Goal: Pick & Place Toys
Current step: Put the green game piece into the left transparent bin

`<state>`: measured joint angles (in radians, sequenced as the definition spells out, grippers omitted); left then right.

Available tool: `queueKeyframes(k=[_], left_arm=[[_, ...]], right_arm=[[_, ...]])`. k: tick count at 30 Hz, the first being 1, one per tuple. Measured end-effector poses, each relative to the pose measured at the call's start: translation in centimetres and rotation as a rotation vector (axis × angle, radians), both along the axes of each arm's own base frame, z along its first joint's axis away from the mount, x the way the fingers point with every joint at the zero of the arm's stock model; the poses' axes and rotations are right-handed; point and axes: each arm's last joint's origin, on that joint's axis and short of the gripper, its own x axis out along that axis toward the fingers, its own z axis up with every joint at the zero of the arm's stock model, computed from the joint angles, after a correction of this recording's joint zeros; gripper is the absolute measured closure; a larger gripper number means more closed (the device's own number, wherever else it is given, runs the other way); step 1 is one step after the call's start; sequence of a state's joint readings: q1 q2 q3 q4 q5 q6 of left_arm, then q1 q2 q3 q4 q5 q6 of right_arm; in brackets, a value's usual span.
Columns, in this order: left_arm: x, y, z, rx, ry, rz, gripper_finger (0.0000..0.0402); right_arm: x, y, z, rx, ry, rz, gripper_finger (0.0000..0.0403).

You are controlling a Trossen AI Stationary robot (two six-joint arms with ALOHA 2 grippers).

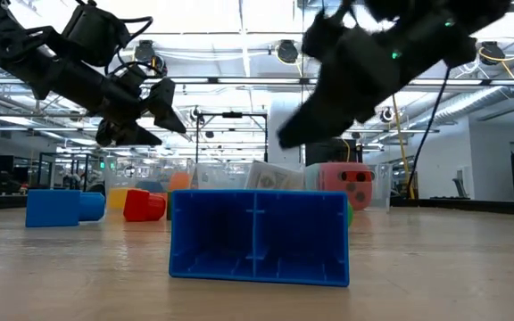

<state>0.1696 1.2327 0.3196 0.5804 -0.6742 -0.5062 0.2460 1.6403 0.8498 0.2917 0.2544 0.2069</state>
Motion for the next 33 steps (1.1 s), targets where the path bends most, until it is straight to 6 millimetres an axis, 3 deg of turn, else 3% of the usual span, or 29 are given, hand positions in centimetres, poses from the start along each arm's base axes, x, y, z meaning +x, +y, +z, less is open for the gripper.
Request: queueKeyframes(k=[11, 19, 28, 33], left_arm=[[0.0, 0.0, -0.1, 0.000, 0.009, -0.004, 0.0076], [0.1, -0.1, -0.1, -0.017, 0.009, -0.053, 0.0075], [0.1, -0.1, -0.1, -0.018, 0.010, -0.054, 0.0076], [0.1, -0.1, -0.1, -0.018, 0.010, -0.055, 0.0076]], right_arm=[[4.2, 0.4, -3.0, 0.002, 0.351, -0.036, 0.0085], [3.5, -0.9, -3.4, -0.022, 0.465, -0.065, 0.0135], [3.8, -1.3, -3.3, -0.021, 0.438, -0.066, 0.0224], [3.9, -1.2, -3.2, -0.050, 0.434, -0.037, 0.0241]])
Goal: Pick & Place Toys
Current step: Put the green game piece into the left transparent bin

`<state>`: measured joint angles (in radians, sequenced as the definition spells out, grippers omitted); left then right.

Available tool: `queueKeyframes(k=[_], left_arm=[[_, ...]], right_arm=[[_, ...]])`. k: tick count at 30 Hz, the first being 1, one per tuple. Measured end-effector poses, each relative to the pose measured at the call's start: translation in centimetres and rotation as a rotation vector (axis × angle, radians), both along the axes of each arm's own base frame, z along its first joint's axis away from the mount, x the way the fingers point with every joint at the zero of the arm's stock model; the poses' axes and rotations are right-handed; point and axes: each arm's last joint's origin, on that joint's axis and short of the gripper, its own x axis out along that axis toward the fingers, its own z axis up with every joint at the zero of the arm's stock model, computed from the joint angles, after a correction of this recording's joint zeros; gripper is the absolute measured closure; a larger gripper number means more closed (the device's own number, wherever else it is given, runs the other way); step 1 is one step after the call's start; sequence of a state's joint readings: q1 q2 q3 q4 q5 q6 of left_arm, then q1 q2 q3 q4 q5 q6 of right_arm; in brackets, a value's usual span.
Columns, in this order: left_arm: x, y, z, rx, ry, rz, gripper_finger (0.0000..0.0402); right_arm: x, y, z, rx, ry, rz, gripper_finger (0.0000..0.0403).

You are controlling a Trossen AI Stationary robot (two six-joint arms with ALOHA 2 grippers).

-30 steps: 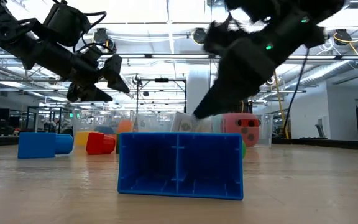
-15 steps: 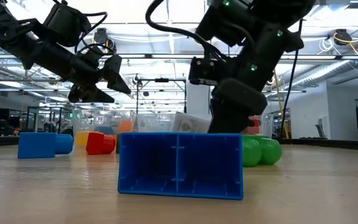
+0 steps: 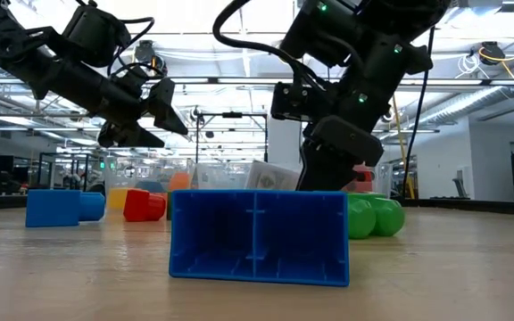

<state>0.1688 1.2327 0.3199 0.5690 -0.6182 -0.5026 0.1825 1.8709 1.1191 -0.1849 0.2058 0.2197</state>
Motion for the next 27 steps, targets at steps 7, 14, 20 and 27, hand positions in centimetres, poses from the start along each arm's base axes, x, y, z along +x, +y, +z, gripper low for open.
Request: queueKeyframes(k=[7, 14, 20, 27], left_arm=[[0.1, -0.1, 0.0, -0.008, -0.003, -0.025, 0.0076], [0.1, -0.1, 0.0, -0.030, -0.017, -0.050, 0.0076], [0.5, -0.4, 0.4, -0.087, -0.097, -0.173, 0.0076], [1.1, -1.1, 1.5, -0.159, -0.235, -0.388, 0.0076]], right_arm=[[0.1, 0.0, 0.0, -0.022, -0.003, 0.037, 0.0246], [0.1, 0.0, 0.0, -0.064, 0.005, 0.100, 0.0273], [-0.5, 0.0, 0.6, -0.125, 0.041, 0.184, 0.0273], [-2.1, 0.2, 3.7, -0.281, 0.033, 0.142, 0.0273]])
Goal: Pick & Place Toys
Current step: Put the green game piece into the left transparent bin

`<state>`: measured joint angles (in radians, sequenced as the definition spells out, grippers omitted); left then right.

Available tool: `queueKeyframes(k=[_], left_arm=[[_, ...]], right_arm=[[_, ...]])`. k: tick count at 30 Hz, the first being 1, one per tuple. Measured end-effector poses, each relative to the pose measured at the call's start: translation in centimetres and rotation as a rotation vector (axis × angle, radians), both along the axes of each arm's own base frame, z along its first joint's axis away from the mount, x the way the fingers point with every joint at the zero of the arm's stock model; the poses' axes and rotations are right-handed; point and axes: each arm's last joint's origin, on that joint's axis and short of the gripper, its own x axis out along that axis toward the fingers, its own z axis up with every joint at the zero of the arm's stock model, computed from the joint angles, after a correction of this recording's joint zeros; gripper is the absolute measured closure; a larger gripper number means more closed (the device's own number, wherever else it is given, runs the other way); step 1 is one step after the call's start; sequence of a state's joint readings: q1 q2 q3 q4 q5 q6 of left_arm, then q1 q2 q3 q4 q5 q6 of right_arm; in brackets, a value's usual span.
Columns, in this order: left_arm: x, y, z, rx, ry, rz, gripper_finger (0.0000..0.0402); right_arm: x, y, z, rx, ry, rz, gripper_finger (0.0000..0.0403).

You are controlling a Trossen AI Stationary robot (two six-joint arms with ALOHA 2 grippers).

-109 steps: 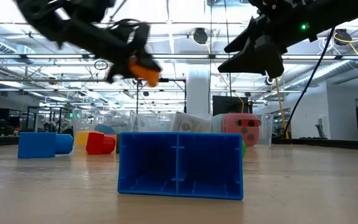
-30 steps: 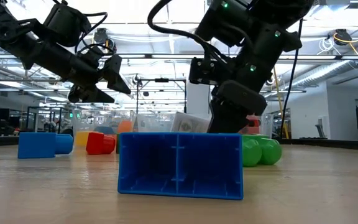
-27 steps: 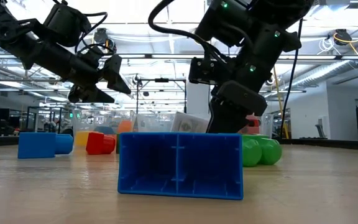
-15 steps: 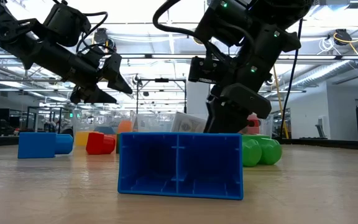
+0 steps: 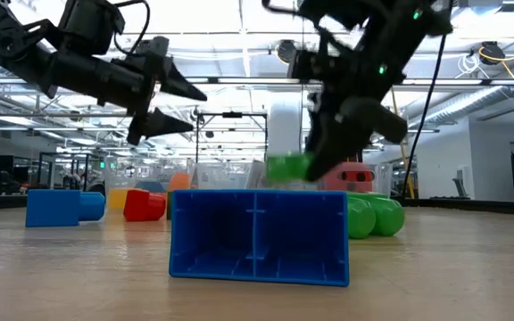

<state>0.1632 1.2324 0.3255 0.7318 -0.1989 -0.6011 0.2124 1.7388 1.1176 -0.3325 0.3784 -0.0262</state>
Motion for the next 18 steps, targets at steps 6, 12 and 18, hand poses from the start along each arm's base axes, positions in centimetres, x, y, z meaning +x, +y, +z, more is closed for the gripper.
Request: queueKeyframes(k=[6, 12, 18], left_arm=[[1.1, -1.2, 0.4, -0.104, -0.033, -0.129, 0.0073], [4.0, -2.7, 1.1, -0.053, -0.017, -0.207, 0.0073], [7.0, -3.5, 2.0, 0.004, -0.015, -0.248, 0.0073]], right_arm=[[-0.6, 1.0, 2.5, -0.277, -0.119, -0.038, 0.0273], [-0.4, 1.4, 3.2, -0.462, -0.172, -0.076, 0.0273], [-0.1, 1.5, 3.1, -0.474, -0.244, -0.085, 0.0273]])
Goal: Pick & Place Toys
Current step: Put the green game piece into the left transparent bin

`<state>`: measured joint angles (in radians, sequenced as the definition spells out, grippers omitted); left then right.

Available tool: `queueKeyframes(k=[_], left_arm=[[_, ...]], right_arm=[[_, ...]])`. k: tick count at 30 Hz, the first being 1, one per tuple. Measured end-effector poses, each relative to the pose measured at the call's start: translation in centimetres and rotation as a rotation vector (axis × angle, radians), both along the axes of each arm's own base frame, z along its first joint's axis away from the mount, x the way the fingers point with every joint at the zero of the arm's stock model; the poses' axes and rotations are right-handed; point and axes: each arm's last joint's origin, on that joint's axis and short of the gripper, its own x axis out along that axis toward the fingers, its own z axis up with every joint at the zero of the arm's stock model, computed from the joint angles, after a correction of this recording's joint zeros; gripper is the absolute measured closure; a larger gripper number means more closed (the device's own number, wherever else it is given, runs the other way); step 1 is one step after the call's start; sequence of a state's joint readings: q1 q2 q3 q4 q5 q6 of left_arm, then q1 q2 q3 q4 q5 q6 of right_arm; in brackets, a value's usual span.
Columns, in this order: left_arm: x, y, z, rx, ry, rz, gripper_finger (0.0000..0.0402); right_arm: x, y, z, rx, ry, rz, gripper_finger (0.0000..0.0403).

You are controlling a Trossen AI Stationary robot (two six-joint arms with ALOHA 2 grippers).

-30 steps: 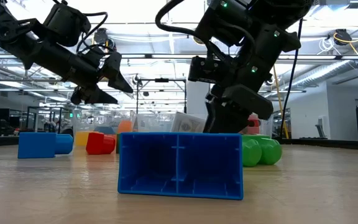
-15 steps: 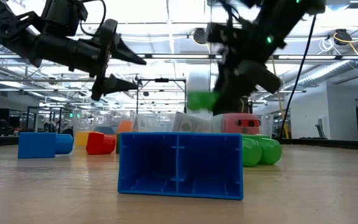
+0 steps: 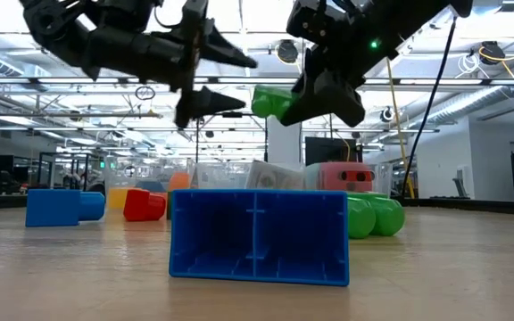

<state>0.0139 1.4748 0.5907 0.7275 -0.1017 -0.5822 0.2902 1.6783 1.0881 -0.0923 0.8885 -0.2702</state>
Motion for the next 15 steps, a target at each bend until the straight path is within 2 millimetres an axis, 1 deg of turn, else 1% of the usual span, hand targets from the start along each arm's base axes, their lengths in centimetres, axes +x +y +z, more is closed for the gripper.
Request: queueKeyframes(k=[2, 6, 11, 15], left_arm=[[0.8, -0.2, 0.1, 0.001, -0.002, -0.006, 0.0073], [1.6, -0.3, -0.1, 0.002, 0.007, -0.011, 0.0073], [1.6, -0.2, -0.1, 0.002, 0.008, -0.008, 0.0073], [1.6, -0.2, 0.0, 0.001, 0.001, -0.017, 0.0073]], right_arm=[[0.0, 0.1, -0.1, -0.005, -0.010, 0.010, 0.0273], [0.0, 0.1, -0.5, -0.020, -0.047, 0.030, 0.0273], [0.2, 0.5, -0.1, -0.053, -0.133, 0.074, 0.0272], [0.3, 0.4, 0.1, -0.069, -0.218, 0.091, 0.0272]])
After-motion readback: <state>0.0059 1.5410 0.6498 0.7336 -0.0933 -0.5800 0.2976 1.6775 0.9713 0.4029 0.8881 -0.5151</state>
